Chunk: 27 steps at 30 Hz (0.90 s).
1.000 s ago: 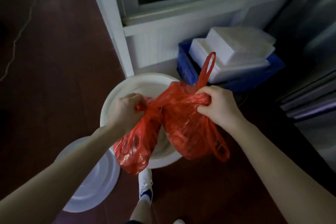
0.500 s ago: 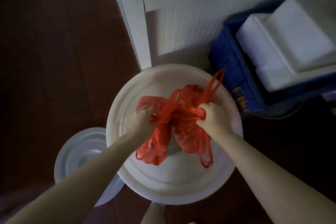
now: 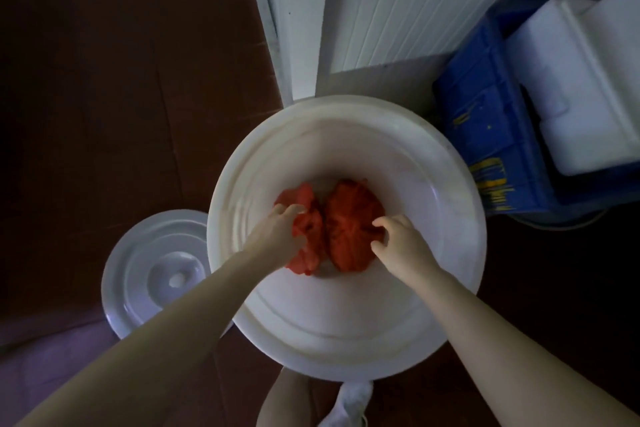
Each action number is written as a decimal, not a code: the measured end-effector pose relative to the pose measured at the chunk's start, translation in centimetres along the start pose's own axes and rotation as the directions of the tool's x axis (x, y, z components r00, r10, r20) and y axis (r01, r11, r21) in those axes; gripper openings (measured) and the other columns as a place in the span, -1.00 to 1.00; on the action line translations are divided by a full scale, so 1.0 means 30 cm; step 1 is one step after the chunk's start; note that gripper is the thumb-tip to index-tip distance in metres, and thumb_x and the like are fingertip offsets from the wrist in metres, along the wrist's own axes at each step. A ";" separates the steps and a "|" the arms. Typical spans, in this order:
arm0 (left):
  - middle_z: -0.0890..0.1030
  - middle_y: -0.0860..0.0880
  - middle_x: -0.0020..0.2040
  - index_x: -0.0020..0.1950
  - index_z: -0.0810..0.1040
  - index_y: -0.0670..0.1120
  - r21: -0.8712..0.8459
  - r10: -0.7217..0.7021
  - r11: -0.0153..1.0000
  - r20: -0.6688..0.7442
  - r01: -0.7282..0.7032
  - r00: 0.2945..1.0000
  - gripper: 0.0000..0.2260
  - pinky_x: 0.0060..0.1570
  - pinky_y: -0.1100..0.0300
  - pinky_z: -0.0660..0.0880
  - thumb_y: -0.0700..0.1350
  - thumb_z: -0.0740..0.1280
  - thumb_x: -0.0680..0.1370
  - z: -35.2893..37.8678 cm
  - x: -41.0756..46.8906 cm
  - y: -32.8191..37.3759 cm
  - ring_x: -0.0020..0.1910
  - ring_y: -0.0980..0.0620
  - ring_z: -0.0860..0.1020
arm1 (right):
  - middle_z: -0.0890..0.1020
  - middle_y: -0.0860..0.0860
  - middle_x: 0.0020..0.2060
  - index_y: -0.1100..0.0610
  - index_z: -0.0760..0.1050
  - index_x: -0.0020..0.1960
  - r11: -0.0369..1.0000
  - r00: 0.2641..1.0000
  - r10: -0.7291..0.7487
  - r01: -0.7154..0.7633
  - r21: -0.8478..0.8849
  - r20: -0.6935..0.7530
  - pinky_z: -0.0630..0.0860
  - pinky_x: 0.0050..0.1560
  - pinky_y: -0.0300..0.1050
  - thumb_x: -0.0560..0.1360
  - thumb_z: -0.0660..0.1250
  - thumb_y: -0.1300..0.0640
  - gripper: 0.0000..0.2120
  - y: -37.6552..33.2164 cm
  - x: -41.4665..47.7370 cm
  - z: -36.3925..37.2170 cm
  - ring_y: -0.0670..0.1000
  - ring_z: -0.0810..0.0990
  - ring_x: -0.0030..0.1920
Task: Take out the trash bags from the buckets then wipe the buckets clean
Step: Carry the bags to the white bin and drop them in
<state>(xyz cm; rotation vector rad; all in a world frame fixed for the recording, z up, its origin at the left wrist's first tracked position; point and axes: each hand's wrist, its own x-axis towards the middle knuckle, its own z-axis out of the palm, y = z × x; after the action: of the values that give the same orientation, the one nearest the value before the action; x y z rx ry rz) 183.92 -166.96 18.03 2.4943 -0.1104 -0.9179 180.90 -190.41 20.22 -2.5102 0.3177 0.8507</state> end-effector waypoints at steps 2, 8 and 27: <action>0.50 -0.06 0.19 0.40 0.43 0.03 -0.069 -0.014 0.998 -0.059 0.010 0.998 -0.59 0.09 0.03 0.52 -0.09 0.33 0.55 -0.010 -0.046 -0.026 0.10 -0.10 0.56 | 0.43 0.06 0.26 0.09 0.45 0.33 0.999 0.999 -0.040 0.040 -0.017 0.009 0.40 0.24 -0.11 0.51 0.31 0.14 -0.61 -0.028 -0.026 0.014 0.09 0.49 0.20; 0.57 -0.03 0.08 0.26 0.53 -0.02 -0.188 -0.117 0.979 -0.230 0.074 0.966 -0.72 0.05 0.06 0.53 -0.14 0.33 0.55 -0.031 -0.263 -0.134 0.02 -0.02 0.58 | 0.50 0.05 0.18 0.10 0.52 0.23 0.967 0.973 -0.230 0.232 -0.102 0.029 0.44 0.19 -0.07 0.51 0.31 0.14 -0.71 -0.137 -0.139 0.060 0.09 0.50 0.18; 0.47 -0.04 0.17 0.35 0.45 0.00 -0.452 -0.642 0.734 -0.221 0.507 0.734 -0.64 -0.05 0.14 0.40 -0.08 0.31 0.55 0.226 -1.092 -0.895 0.12 -0.07 0.53 | 0.47 0.06 0.27 0.05 0.30 0.45 0.518 0.629 -0.671 0.776 -0.359 0.392 0.45 0.17 0.04 0.56 0.24 0.10 -0.54 -0.794 -0.402 0.714 0.12 0.45 0.22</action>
<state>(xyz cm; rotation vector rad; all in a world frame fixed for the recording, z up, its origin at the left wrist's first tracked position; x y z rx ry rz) 152.05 -138.36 20.53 2.3028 0.9498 -0.5889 168.99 -158.34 21.24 -2.5519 -1.1341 0.8631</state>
